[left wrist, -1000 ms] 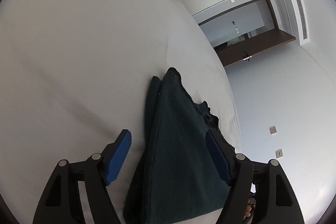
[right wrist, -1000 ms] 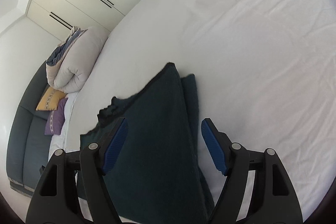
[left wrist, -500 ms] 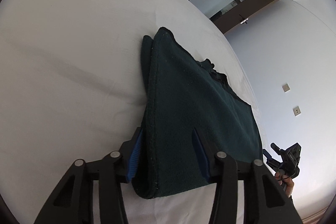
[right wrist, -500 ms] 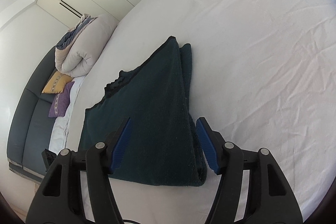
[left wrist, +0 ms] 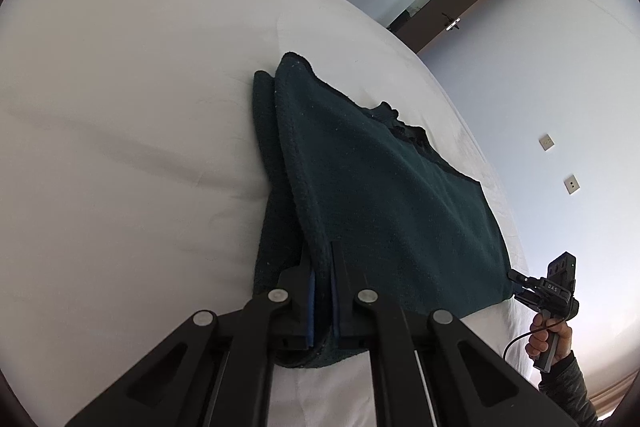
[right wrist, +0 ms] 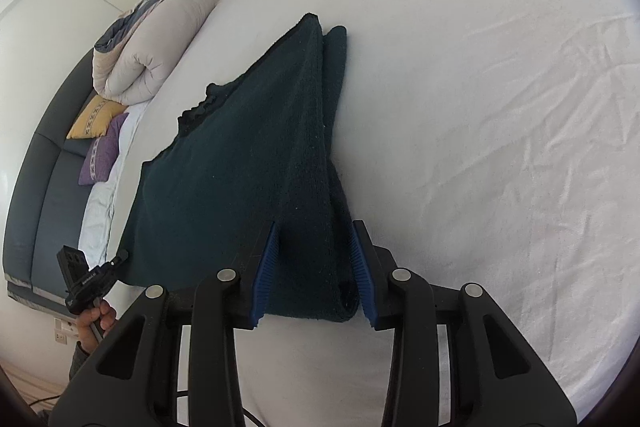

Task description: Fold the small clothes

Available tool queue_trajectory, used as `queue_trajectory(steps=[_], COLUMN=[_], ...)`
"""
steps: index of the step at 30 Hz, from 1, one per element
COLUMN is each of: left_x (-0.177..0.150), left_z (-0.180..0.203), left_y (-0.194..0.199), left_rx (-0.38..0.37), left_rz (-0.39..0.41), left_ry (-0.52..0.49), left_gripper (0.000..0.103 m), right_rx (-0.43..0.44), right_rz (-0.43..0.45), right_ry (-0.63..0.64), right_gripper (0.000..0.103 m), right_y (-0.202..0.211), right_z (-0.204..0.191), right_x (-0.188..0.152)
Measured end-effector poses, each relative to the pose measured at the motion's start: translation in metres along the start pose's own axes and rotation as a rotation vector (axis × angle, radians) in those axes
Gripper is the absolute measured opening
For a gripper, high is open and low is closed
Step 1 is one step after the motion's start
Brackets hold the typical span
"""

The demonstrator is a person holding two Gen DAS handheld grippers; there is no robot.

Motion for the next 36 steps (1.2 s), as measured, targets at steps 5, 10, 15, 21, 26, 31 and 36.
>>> queue_trajectory(steps=[5,10,15,21,26,31,36], left_x=[-0.001,0.002,-0.007,-0.025,-0.031,-0.031,-0.031], left_z=[0.004,0.005,0.008,-0.001,-0.01,-0.016,-0.019], left_y=[0.009,0.022,0.026,0.024,0.016,0.014,0.013], left_rx=[-0.012,-0.017,0.0,0.012,0.026,0.022,0.02], left_rz=[0.024,0.084,0.089,0.075,0.039,0.036,0.022], left_ry=[-0.021,-0.022,-0.054,-0.023,-0.001,0.021,0.031], left_gripper=[0.005,0.005,0.005,0.005,0.005,0.005,0.005], right_rx=[-0.02,-0.055,-0.054,-0.029,-0.044,-0.05,-0.046], right_rz=[0.01,0.071,0.101,0.109,0.095,0.077,0.061], right_ry=[0.046,0.099,0.093,0.076,0.063,0.037,0.001], right_gripper=[0.015,0.007,0.006,0.005,0.005,0.005,0.005], right_y=[0.003,0.013,0.023,0.029,0.03,0.027,0.026], right_z=[-0.006,-0.019,-0.015,-0.009,0.0,0.009,0.024], right_x=[0.0,0.003,-0.001,-0.006,-0.007,-0.014,-0.017])
Point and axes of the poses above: each gripper's, at about its wrist camera, not at the fingertips, and y roughly against the way its jaws point, z to its right, x to its top, the point moved 6 cm from there along -y, roughly the way its jaws point, and after that the axes turned 15 degrees about -y, right-handed, at the moved point
